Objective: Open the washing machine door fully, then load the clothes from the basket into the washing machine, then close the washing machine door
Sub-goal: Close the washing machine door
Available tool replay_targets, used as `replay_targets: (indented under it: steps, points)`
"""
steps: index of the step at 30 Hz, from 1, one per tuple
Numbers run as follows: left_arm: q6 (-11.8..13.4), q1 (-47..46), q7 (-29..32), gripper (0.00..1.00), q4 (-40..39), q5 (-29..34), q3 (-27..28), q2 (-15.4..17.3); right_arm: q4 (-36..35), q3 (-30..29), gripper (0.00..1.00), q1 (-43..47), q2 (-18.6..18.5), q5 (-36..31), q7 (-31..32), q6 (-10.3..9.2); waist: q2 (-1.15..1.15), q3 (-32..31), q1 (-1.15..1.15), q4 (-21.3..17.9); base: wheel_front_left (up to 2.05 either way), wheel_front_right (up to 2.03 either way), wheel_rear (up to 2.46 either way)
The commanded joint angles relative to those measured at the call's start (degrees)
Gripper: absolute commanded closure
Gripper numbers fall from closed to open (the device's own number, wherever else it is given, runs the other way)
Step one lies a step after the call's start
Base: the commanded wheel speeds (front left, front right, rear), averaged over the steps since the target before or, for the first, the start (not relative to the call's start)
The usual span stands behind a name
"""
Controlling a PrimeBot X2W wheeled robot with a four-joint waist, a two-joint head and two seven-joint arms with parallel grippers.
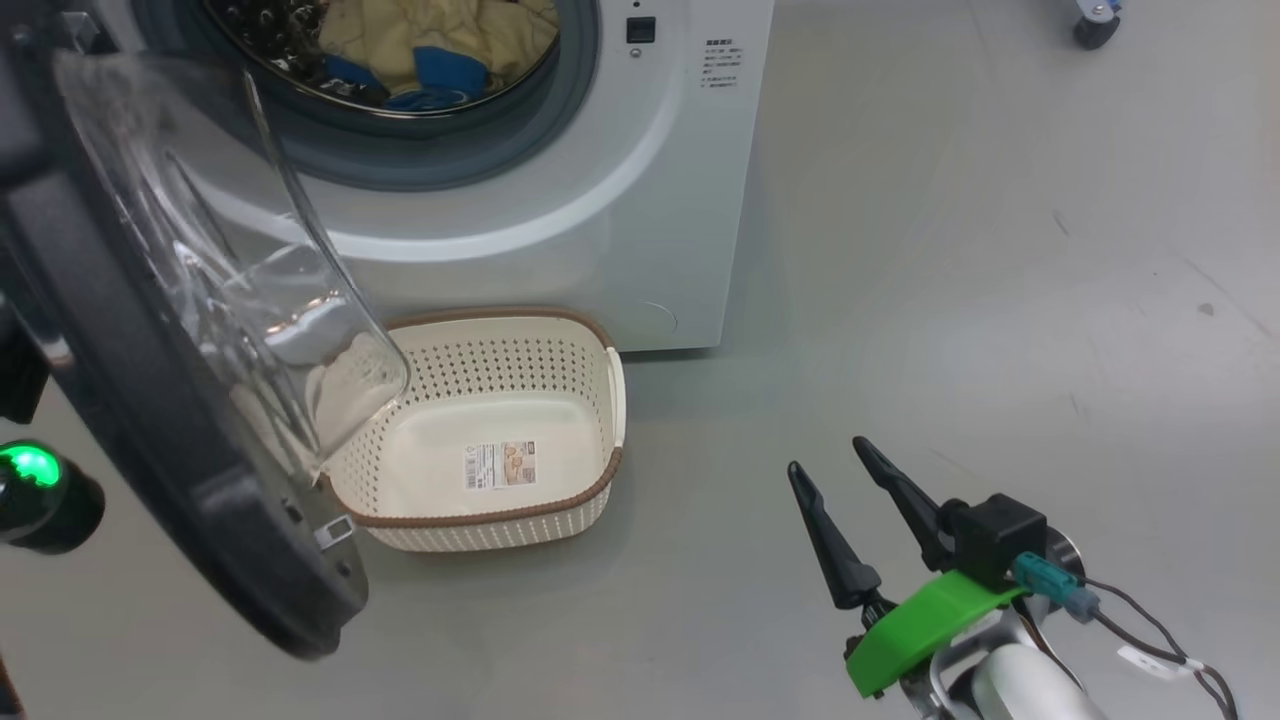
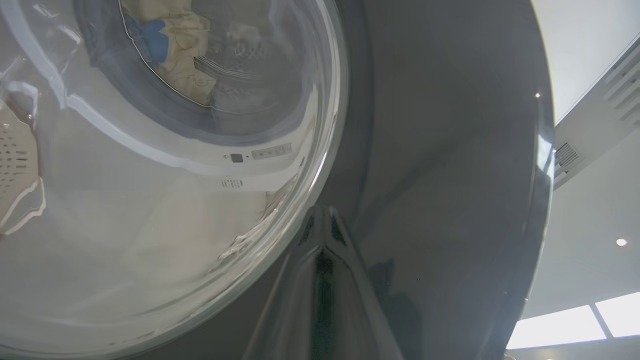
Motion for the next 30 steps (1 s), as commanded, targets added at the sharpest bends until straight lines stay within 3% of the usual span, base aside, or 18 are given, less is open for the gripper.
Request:
replay_targets:
  steps: [1, 13, 30]
  points:
    - [-1.0, -3.3, -0.3, 1.0, -2.1, 0.2, 0.7, 0.9, -1.9, 0.9, 0.0, -0.6, 0.0, 0.4, -0.6, 0.0, 0.0, -0.2, 0.0, -0.7, 0.0, 0.0, 0.0]
    - [-4.8, -6.1, -6.3, 1.0, 0.1, 3.1, -1.1, -4.5, -2.0, 1.0, 0.0, 0.0, 0.0, 0.4, -0.6, 0.0, 0.0, -0.1, 0.0, -3.7, 0.0, 0.0, 0.0]
    - [-6.3, -10.4, -17.3, 1.0, 2.1, 8.2, -1.9, -7.1, -3.3, 0.8, 0.0, -0.2, 0.0, 0.4, -0.6, 0.0, 0.0, 3.0, 0.0, -7.5, 0.0, 0.0, 0.0]
